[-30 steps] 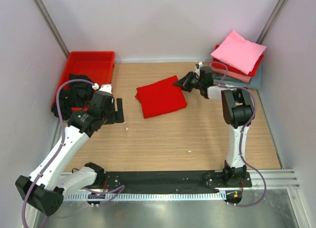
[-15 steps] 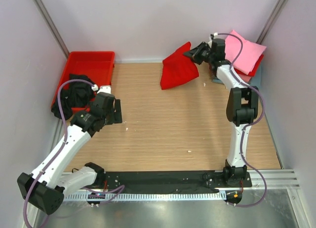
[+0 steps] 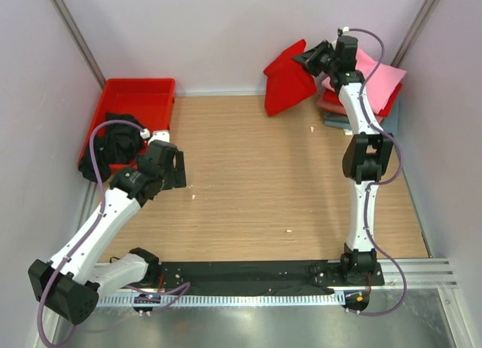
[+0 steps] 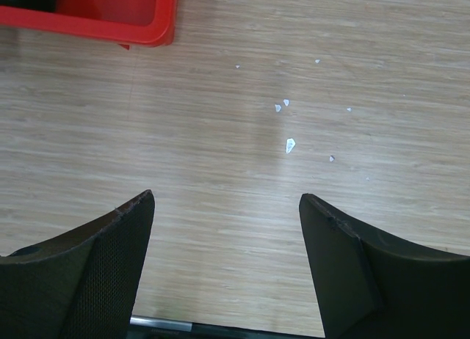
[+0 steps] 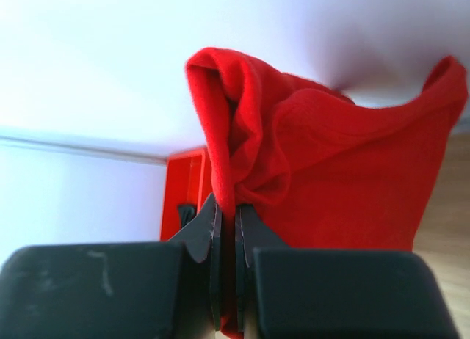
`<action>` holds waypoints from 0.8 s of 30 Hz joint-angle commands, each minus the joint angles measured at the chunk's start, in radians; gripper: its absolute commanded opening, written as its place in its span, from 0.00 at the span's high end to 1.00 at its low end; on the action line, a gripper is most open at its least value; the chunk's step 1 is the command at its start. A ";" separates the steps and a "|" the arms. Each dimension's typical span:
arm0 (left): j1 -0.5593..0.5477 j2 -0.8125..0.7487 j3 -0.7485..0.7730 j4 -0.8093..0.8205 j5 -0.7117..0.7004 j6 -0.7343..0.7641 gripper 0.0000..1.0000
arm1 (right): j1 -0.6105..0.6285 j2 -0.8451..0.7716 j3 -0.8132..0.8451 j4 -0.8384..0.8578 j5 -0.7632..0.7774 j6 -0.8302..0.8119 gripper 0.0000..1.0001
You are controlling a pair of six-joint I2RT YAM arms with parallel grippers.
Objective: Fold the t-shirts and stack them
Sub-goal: Neatly place the folded tshirt to the corner
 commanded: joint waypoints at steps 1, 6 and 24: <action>-0.001 0.006 0.016 0.021 -0.029 -0.007 0.20 | -0.056 0.014 0.159 0.019 0.017 0.036 0.99; -0.001 0.019 0.019 0.012 -0.034 -0.010 0.20 | -0.130 0.048 0.276 0.149 0.054 0.120 0.99; -0.001 0.038 0.021 0.006 -0.026 -0.016 0.20 | -0.354 -0.061 0.253 0.331 0.183 0.060 0.99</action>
